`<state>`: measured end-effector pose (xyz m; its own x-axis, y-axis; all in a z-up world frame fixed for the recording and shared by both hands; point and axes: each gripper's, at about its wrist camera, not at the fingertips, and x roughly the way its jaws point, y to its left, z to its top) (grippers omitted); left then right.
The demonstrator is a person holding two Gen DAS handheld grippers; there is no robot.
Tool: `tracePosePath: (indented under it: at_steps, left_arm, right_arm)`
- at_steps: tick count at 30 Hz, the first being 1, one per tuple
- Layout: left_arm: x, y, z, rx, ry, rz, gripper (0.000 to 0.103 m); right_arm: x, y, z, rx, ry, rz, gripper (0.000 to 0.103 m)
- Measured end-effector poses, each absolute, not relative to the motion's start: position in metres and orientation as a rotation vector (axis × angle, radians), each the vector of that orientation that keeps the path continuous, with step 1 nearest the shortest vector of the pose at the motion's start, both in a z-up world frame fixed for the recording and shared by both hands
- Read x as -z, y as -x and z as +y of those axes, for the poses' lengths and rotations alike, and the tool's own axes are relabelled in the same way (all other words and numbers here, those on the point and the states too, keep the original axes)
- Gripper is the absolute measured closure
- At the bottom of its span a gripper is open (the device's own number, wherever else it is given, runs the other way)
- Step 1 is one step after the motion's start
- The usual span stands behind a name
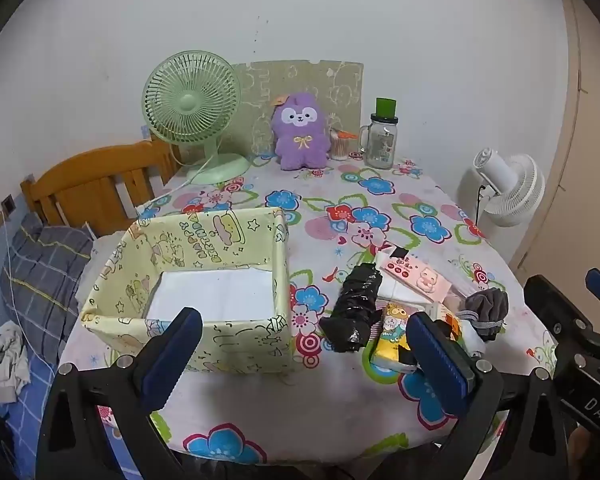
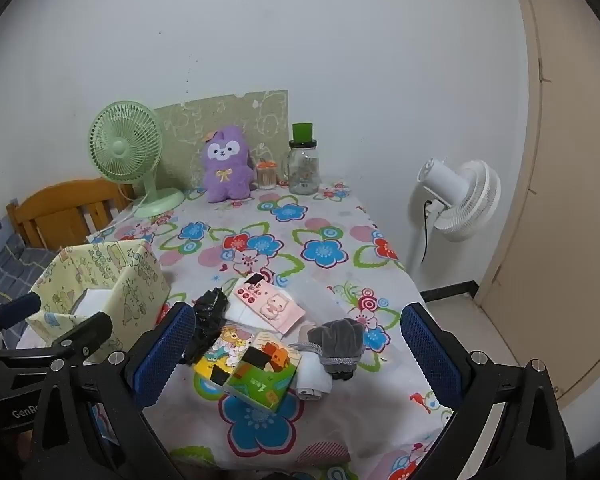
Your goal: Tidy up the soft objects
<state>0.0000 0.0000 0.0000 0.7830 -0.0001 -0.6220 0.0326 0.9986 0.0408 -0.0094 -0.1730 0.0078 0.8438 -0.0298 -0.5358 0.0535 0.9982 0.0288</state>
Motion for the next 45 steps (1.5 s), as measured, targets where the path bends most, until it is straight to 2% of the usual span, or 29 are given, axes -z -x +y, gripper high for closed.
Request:
tracePosePath:
  at_steps: [23, 45]
  left_arm:
    - [-0.007, 0.015, 0.018, 0.016, 0.003, 0.573, 0.0]
    - [-0.003, 0.016, 0.023, 0.014, 0.018, 0.581, 0.0]
  right_arm:
    - [-0.013, 0.017, -0.158, 0.057, -0.009, 0.508, 0.0]
    - [-0.012, 0.016, -0.155, 0.048, -0.01, 0.502, 0.0]
